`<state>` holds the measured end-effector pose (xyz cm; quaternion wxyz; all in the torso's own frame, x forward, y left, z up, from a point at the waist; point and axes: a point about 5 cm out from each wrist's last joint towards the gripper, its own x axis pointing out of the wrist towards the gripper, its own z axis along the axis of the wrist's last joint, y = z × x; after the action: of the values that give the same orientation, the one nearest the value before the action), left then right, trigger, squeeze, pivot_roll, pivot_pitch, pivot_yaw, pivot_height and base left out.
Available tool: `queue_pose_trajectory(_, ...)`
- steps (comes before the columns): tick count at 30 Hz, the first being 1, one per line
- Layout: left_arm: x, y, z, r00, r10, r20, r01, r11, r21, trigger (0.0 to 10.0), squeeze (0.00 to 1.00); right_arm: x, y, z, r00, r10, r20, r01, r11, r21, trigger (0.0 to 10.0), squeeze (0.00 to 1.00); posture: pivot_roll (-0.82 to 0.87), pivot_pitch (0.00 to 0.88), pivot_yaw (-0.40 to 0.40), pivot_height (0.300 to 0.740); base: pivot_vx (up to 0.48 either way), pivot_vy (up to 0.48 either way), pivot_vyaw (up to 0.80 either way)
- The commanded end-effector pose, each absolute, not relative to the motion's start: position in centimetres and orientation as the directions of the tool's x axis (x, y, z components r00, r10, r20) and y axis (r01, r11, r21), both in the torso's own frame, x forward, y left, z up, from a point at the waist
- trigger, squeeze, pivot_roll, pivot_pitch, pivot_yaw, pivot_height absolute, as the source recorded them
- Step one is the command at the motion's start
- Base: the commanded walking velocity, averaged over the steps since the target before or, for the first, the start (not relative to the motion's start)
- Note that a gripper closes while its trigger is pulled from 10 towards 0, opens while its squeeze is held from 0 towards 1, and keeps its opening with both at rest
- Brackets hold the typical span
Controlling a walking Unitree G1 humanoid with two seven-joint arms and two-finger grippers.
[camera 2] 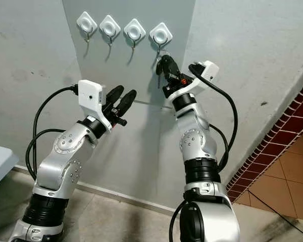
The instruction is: Hang keys on a hook
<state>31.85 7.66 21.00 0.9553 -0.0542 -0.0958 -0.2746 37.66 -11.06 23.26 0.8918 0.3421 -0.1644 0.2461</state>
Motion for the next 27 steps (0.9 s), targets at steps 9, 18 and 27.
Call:
queue_pose_trajectory(9, 31.8, 7.6, 21.6, 0.831, -0.504, 0.235, 0.528, 0.848, -0.05, 10.0, 0.0, 37.1, -10.7, 22.8, 0.817, 0.353, 0.456, -0.566, 0.643, 0.516, 10.0, 1.0, 0.11, 0.0, -0.016, 0.74, 0.0, 0.0, 0.0)
queue_pose_trajectory(18, 32.2, 8.9, 19.8, 0.889, -0.419, 0.185, 0.442, 0.891, -0.107, 10.0, 0.0, 35.8, -11.1, 20.1, 0.843, 0.359, 0.4, -0.528, 0.69, 0.495, 10.0, 1.0, 0.11, 0.0, -0.014, 0.74, 0.0, 0.0, 0.0)
queue_pose_trajectory(27, 31.8, 9.0, 16.3, 0.923, -0.375, 0.08, 0.383, 0.917, -0.116, 10.0, 0.0, 33.8, -13.0, 15.9, 0.916, 0.298, 0.268, -0.387, 0.835, 0.391, 10.0, 1.0, 0.1, 0.0, -0.014, 0.74, 0.0, 0.0, 0.0)
